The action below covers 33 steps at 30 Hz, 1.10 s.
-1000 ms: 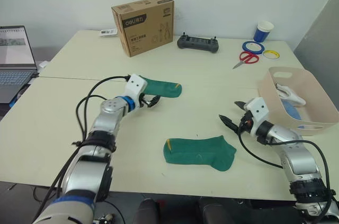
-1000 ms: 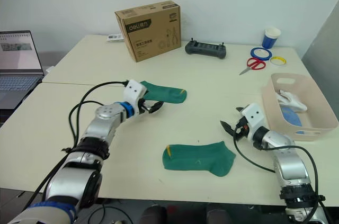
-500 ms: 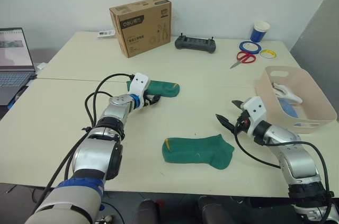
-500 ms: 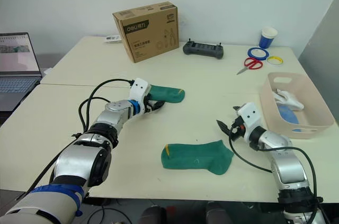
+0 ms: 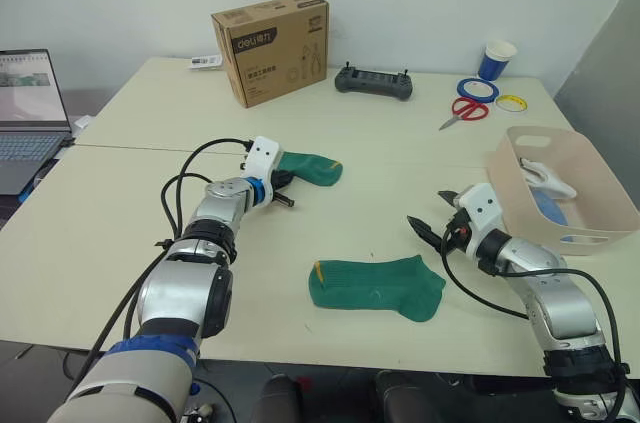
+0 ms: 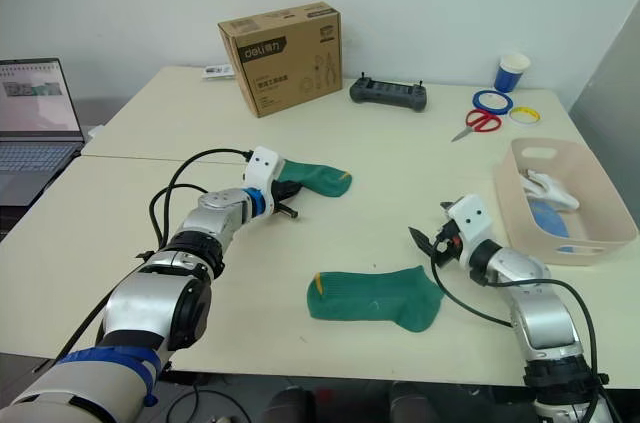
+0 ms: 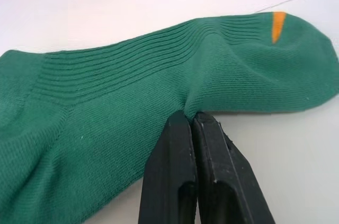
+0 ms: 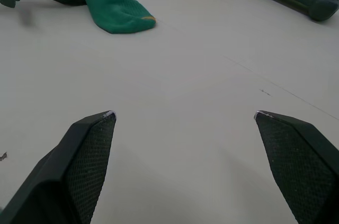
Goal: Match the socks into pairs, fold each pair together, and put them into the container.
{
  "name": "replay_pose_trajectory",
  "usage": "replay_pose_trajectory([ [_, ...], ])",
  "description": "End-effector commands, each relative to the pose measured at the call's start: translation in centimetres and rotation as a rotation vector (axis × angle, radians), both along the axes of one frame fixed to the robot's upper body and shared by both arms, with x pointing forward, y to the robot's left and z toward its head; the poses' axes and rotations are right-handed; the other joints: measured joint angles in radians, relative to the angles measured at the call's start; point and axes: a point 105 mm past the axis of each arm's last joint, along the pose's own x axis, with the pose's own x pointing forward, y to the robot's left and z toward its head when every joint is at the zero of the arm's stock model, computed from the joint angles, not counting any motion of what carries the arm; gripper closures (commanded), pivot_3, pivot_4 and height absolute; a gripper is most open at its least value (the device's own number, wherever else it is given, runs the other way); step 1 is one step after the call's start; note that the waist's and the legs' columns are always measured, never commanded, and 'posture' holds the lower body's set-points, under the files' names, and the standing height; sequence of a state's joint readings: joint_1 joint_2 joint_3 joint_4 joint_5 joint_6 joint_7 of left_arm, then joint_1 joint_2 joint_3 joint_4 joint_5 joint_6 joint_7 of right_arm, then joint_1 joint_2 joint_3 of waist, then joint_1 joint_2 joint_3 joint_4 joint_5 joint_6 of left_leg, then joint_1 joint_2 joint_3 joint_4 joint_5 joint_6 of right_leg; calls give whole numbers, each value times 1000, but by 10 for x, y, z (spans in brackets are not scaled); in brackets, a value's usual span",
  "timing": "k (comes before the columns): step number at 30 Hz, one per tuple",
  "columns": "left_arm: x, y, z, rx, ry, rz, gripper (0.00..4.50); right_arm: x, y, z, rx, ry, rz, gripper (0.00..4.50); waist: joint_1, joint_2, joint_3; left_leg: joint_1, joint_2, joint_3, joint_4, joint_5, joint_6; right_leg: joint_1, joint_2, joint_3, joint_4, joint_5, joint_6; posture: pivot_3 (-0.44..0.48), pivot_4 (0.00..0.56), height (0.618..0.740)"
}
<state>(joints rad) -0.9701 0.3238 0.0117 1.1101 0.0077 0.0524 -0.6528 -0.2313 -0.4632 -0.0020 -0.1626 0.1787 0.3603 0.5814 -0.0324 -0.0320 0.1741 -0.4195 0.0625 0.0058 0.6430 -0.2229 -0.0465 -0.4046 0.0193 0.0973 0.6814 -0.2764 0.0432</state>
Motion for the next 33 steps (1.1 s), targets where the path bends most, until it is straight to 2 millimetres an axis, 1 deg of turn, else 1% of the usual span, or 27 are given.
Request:
replay_pose_trajectory([
  [1, -24, -24, -5, 31, -12, -164, 4436, -3, 0, 13, -15, -47, 18, 0, 0, 0, 0, 0, 0, 0, 0, 0, 0, 0, 0, 0, 0, 1, -1, 0, 150, 740],
  [4, -46, -27, -6, 17, 6, -182, 4436, -5, 0, 13, -26, -41, 38, 0, 0, 1, 0, 0, 1, 0, 0, 0, 0, 0, -1, 0, 1, 1, -2, 0, 150, 740],
  [8, -90, -42, -5, 13, 40, -270, 4436, -7, -1, 13, -43, -34, 65, 0, 0, 1, 0, 0, 1, 1, 0, 0, 0, 0, -1, 0, 1, 1, -1, 0, 150, 740],
  [10, -112, -47, -8, 41, 55, -315, 4436, -5, -2, 14, -47, -34, 68, 0, -1, 1, -1, 0, 1, 0, 0, 0, 0, 0, -1, 0, 1, 0, -1, 0, 150, 740],
  [11, -119, -48, -10, 54, 61, -323, 4436, -5, -2, 14, -47, -33, 70, 0, -1, 1, -1, 0, 1, 0, 0, 0, 0, 0, -1, 0, 1, 0, 0, 0, 150, 740],
  [14, -125, -47, -12, 35, 79, -290, 4436, -4, 1, 12, -49, -29, 79, 0, -1, 1, -1, 1, 1, 0, 1, 0, 0, 0, -1, 0, 1, -1, 2, 0, 150, 740],
  [17, -124, -46, -6, 31, 49, -273, 3880, -4, 2, 10, -48, -25, 87, 0, 0, 1, -1, 1, 1, 0, 1, 0, 0, 0, -1, 0, 1, -1, 2, 0, 150, 740],
  [19, -118, -42, -1, 26, 20, -248, 3297, -4, 4, 9, -46, -22, 91, 0, 0, 1, 0, 1, 1, 0, 1, 0, 0, 0, -1, 0, 0, -2, 2, 0, 150, 740],
  [20, -114, -39, 2, 27, 1, -236, 2935, -4, 4, 9, -47, -21, 92, 0, 0, 1, 0, 1, 1, 0, 1, 0, 0, 0, -1, 0, 0, -1, 2, 0, 150, 740],
  [22, -104, -30, 6, 58, -34, -211, 2324, -4, 4, 9, -47, -21, 94, 0, 0, 1, 0, 1, 1, 0, 1, 0, 0, 0, -1, 0, 0, -1, 1, 0, 150, 740],
  [25, -77, -13, 13, 106, -87, -156, 1382, -4, 5, 10, -48, -22, 102, 0, 0, 1, 0, 1, 0, 0, 1, 0, 0, 0, -1, 0, 0, -1, 1, 0, 150, 740],
  [26, -71, -10, 14, 113, -95, -148, 1118, -4, 5, 11, -48, -23, 105, 0, 0, 1, 0, 1, 0, 0, 1, 0, 0, 0, -1, 0, 0, -1, 2, 0, 150, 740],
  [27, -68, -9, 14, 116, -100, -146, 710, -4, 6, 11, -48, -23, 107, 0, -1, 1, 0, 1, 0, 0, 1, 0, 0, 0, -1, 0, 0, -1, 2, 0, 150, 740],
  [29, -57, -4, 15, 128, -117, -115, 198, -4, 5, 10, -48, -20, 106, 0, 0, 1, 0, 1, 0, 0, 1, 0, 0, 0, -1, 0, 0, -1, 1, 0, 150, 740],
  [30, -47, 3, 13, 145, -113, -77, 66, -4, 5, 10, -51, -19, 104, 0, 1, 1, 0, 0, 0, 0, 1, 0, 0, 0, -1, 0, 0, -1, 0, 0, 150, 740],
  [31, -40, 8, 11, 144, -103, -51, 66, -4, 4, 11, -51, -20, 101, 0, 2, 1, 0, 0, 0, 0, 1, 0, 0, 0, -1, 0, 0, 0, 0, 0, 150, 740],
  [33, -34, 11, 7, 136, -77, -43, 66, -4, 2, 11, -53, -20, 98, 0, 1, 1, 0, 0, 0, 0, 1, 0, 0, 0, -1, 0, 0, 0, 0, 0, 150, 740],
])
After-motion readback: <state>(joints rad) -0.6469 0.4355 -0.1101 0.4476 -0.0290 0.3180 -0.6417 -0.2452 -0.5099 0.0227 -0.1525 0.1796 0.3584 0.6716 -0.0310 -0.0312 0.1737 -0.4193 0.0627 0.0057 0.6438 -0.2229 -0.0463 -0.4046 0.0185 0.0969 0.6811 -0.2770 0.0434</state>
